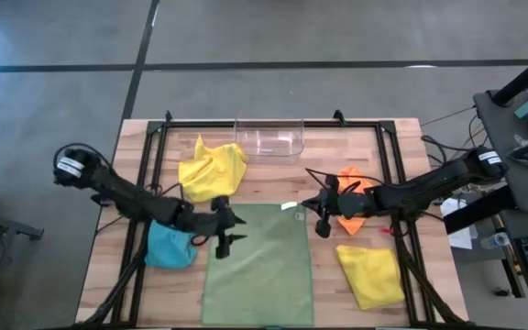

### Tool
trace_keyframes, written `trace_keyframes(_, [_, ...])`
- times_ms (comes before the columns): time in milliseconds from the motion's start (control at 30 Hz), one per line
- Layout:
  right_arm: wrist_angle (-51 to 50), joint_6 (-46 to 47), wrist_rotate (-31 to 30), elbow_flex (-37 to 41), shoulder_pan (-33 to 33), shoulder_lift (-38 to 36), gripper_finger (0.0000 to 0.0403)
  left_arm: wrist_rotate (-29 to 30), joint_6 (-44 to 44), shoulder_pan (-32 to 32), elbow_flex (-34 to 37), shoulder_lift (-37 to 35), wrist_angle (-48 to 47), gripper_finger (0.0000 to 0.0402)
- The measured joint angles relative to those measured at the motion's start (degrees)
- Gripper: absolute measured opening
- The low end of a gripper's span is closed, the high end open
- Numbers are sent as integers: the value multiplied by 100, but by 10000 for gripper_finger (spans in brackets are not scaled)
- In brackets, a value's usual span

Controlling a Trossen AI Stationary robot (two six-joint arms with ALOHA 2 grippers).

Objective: Fold microfiber towels
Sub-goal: Fold the light green microfiber cloth

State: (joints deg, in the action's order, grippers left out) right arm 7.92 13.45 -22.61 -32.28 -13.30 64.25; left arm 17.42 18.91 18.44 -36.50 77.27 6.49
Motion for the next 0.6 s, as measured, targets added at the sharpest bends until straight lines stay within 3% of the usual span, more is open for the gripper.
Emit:
trace_keyframes(333, [-851,-161,-152,-788,-309,65,8,-644,-517,-1120,3,-59,-461,264])
trace_keyframes(600, [-906,-167,-153,-872,-337,70,8,-1624,-1028,-1851,16,-59,-605,274])
